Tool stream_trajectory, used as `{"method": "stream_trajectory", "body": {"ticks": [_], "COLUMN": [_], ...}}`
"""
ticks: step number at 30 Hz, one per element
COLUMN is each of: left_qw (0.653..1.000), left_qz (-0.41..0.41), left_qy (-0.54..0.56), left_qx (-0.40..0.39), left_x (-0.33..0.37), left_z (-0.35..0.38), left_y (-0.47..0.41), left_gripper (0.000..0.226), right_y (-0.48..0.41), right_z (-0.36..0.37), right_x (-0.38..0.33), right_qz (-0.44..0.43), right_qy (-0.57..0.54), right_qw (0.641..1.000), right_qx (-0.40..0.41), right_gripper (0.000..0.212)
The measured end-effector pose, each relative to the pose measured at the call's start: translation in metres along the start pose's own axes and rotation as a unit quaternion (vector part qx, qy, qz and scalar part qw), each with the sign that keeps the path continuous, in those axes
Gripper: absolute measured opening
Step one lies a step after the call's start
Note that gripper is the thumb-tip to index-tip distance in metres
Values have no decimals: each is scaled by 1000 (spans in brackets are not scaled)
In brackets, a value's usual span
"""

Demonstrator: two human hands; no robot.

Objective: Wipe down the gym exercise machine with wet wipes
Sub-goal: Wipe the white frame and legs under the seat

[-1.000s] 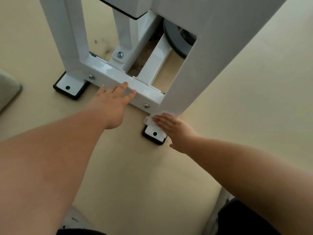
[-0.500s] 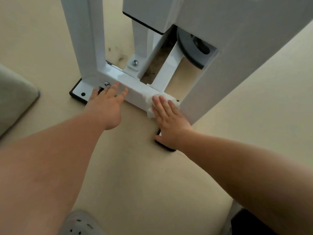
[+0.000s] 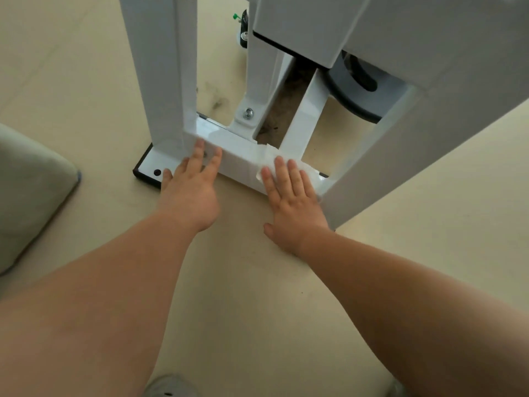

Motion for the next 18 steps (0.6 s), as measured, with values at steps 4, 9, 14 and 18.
{"method": "stream_trajectory", "body": {"ticks": [4, 9, 14, 18], "left_qw": [1000, 999, 999, 998], "left_qz": [8, 0, -11, -4], "left_qy": [2, -23, -36, -46], "left_qx": [-26, -38, -36, -36], "left_x": [8, 7, 4, 13], "left_z": [1, -18, -20, -25], "left_y": [1, 6, 17, 8], "left_gripper": [97, 92, 91, 93], "right_y": [32, 3, -50, -29], "right_z": [13, -6, -38, -29], "right_x": [9, -12, -29, -11], "right_qz": [64, 76, -69, -55], "right_qy": [-40, -87, -63, -77], "right_qw": [997, 993, 996, 995], "right_qx": [-7, -12, -3, -12], "right_gripper": [108, 113, 116, 114]}}
Point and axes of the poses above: each hand's wrist, its own y-axis away from the middle knuckle, its own z-axis out of the palm, x = y × z, the point moved 2 cm from there along -y, towards the middle knuckle, and after that the axes turned 2 degrees about y, right-handed, at the moved point
